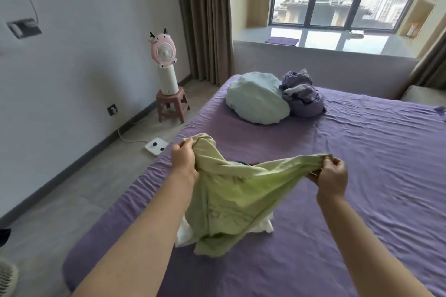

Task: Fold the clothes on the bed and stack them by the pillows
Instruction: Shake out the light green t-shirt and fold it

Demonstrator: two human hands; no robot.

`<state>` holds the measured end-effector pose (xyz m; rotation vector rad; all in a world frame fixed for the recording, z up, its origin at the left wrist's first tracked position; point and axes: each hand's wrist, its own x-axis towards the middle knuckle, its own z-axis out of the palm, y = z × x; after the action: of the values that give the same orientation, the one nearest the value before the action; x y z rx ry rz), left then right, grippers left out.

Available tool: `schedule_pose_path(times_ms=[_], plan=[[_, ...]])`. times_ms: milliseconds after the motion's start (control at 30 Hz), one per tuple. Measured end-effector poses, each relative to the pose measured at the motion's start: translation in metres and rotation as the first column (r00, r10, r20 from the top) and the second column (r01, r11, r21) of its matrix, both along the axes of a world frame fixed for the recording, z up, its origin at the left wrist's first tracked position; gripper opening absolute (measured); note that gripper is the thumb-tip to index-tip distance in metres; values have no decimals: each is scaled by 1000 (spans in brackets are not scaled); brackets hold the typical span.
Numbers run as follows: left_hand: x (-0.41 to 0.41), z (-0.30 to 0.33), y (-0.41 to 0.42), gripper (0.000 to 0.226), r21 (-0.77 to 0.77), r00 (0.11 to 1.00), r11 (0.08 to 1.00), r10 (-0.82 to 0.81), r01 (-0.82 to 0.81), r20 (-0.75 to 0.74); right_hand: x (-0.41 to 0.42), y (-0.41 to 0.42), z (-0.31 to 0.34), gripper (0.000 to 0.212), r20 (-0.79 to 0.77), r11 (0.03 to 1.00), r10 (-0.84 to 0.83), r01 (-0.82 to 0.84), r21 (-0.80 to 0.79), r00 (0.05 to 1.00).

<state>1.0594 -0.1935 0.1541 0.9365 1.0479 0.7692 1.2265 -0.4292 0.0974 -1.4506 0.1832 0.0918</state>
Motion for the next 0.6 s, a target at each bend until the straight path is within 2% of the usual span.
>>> schedule_pose_path(times_ms=[67, 133, 167, 233, 333, 400, 467, 500, 567, 600], plan=[[1, 13, -25, 32, -59, 985, 988, -139, 146, 104, -2, -27, 18, 10, -9, 992, 33, -32, 125, 999], [3, 26, -53, 23, -15, 951, 958, -284, 288, 122, -11, -49, 36, 7, 24, 977, 134, -136, 161, 991], [4, 32, -66, 19, 40, 930, 934, -356, 354, 86, -16, -58, 45, 3, 55, 965, 197, -204, 163, 979], [4, 43, -89, 17, 157, 859, 846, -511, 509, -33, -29, -72, 64, 10, 130, 934, 314, -331, 137, 940], [2, 61, -126, 23, 293, 680, 615, -688, 732, -253, -49, -86, 95, 11, 224, 886, 438, -461, 61, 871], [5, 71, -153, 53, 364, 572, 444, -694, 818, -438, -62, -92, 116, 10, 279, 854, 485, -517, 53, 829], [8, 83, -181, 85, 403, 501, 309, -645, 862, -577, -77, -98, 135, 11, 336, 834, 506, -550, 47, 795], [9, 86, -194, 84, 439, 498, 256, -597, 861, -629, -83, -101, 143, 12, 367, 838, 500, -545, 24, 784], [8, 93, -216, 45, 542, 559, 179, -442, 821, -701, -95, -112, 152, 12, 424, 881, 442, -472, -40, 790], [6, 98, -226, 29, 584, 601, 172, -380, 793, -704, -100, -119, 153, 12, 448, 910, 398, -406, -83, 800]])
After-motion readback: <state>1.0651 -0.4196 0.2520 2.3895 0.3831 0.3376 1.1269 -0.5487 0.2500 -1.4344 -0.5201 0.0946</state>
